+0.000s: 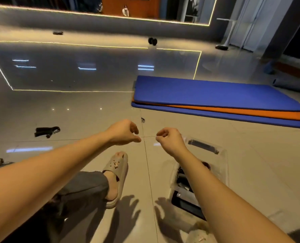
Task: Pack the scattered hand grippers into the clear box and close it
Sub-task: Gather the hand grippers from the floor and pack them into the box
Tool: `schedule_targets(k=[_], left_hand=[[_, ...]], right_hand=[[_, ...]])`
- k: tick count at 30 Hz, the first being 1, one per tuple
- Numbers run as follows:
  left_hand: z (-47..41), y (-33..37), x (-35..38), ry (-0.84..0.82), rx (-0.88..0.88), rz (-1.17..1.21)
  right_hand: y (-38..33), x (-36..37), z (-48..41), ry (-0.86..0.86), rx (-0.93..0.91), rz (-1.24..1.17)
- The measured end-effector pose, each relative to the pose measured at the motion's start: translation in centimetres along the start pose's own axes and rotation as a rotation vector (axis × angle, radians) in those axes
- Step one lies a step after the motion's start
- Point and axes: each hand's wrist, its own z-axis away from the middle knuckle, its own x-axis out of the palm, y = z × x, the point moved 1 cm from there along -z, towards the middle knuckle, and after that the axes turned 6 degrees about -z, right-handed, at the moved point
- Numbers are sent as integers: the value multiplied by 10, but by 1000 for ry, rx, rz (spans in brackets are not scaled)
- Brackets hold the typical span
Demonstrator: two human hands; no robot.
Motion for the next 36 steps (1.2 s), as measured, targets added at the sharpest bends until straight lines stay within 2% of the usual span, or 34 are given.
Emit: schedule_targets(k=[10,17,24,29,36], left_hand=[[170,-110,-113,179,-260,-22],[250,-152,-142,227,-404,16],[291,-205,-172,249,-544,-95],[320,-263,-157,223,-710,-132],[369,-372,-81,198,-947,42]], right_hand=[[-123,124,61,-333,-194,-28],[-159,176,88,-451,-248,-61],[-185,256,90,-628,-256,-18],[-183,331,89,-752,-214,68],[-164,465,101,-910,-227,229]])
